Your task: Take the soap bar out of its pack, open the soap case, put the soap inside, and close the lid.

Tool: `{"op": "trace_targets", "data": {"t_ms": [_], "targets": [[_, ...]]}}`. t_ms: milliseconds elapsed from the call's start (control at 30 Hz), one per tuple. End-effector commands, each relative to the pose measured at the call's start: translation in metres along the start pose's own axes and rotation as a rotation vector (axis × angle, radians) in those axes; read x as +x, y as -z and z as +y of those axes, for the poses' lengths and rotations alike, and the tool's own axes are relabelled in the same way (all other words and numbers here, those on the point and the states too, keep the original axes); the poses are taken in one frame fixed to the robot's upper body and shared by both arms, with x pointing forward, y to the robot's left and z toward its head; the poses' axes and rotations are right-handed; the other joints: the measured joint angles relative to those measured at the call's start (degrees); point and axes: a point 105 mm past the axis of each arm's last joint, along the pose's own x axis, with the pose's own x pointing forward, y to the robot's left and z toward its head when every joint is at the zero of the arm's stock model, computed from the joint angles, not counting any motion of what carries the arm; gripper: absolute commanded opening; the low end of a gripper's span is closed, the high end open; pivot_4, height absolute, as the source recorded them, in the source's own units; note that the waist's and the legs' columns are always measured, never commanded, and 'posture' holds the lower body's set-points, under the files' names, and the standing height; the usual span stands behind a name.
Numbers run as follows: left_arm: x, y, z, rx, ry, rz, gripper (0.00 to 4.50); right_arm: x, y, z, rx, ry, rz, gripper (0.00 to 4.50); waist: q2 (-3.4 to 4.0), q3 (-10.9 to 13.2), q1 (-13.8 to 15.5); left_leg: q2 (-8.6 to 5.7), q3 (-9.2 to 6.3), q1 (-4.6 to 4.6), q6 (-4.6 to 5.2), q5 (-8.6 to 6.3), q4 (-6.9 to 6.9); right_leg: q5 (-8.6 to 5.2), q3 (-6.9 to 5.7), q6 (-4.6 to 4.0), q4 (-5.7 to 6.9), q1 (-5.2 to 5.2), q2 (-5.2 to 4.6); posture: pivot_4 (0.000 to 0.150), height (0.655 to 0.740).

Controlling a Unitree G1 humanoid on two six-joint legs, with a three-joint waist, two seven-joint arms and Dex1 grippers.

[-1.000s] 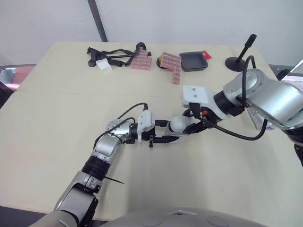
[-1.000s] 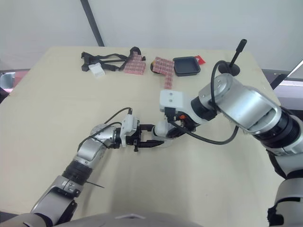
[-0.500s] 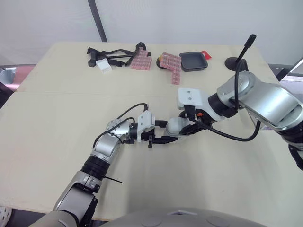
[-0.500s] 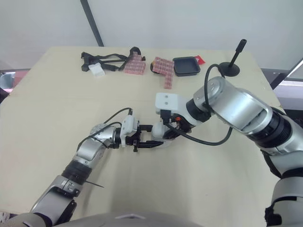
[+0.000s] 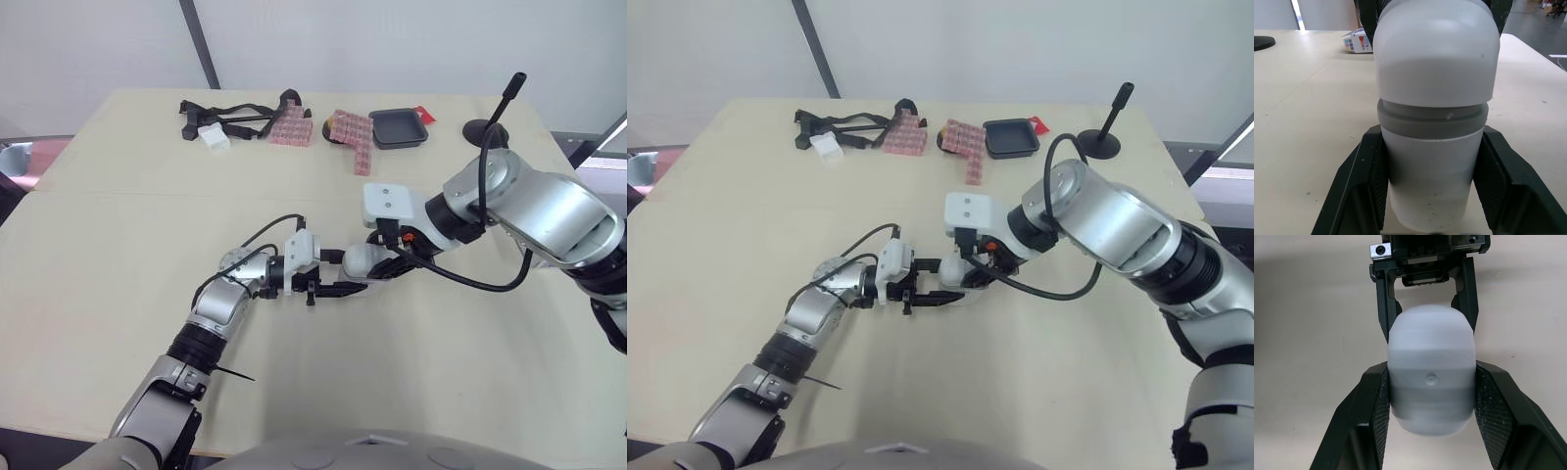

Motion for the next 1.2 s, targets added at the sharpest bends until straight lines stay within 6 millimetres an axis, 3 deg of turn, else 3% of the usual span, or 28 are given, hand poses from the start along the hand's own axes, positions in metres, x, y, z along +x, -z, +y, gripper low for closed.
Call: {"op": "trace_targets", "data": {"t_ms": [33, 467, 967, 1200], "targets": [[-0.001, -0.013, 0.002, 0.048, -0.008, -0.043, 1.86, 0.01, 0.013, 0.001, 0.039, -0.017, 0.039, 1.94, -0.01, -0.02, -0.02, 0.0, 0.0, 0.02, 0.0, 0.0, 0.0, 0.0, 0.0, 0.0, 0.0, 0.02, 0.0, 0.15, 0.74], [-0.002, -0.014, 0.001, 0.048, -0.004, -0.045, 1.86, 0.014, 0.026, -0.004, 0.09, -0.012, 0.054, 1.94, -0.08, -0.15, -0.35, 0.03, 0.0, 0.2, -0.02, 0.01, -0.05, 0.0, 0.0, 0.0, -0.06, 0.21, -0.01, 0.15, 0.74], [-0.001, -0.014, -0.001, 0.049, -0.001, -0.048, 1.86, 0.02, 0.021, -0.005, 0.091, -0.021, 0.03, 1.94, -0.16, -0.26, -1.41, 0.14, 0.0, 0.41, -0.08, 0.04, -0.13, 0.0, 0.0, -0.01, -0.25, 0.37, -0.03, 0.15, 0.74], [-0.002, -0.013, -0.002, 0.053, 0.0, -0.044, 1.86, 0.022, 0.03, -0.005, 0.105, -0.033, 0.052, 1.94, -0.17, -0.27, -1.5, 0.16, 0.0, 0.57, -0.09, 0.05, -0.2, 0.0, 0.0, -0.02, -0.32, 0.5, -0.03, 0.15, 0.74]]}}
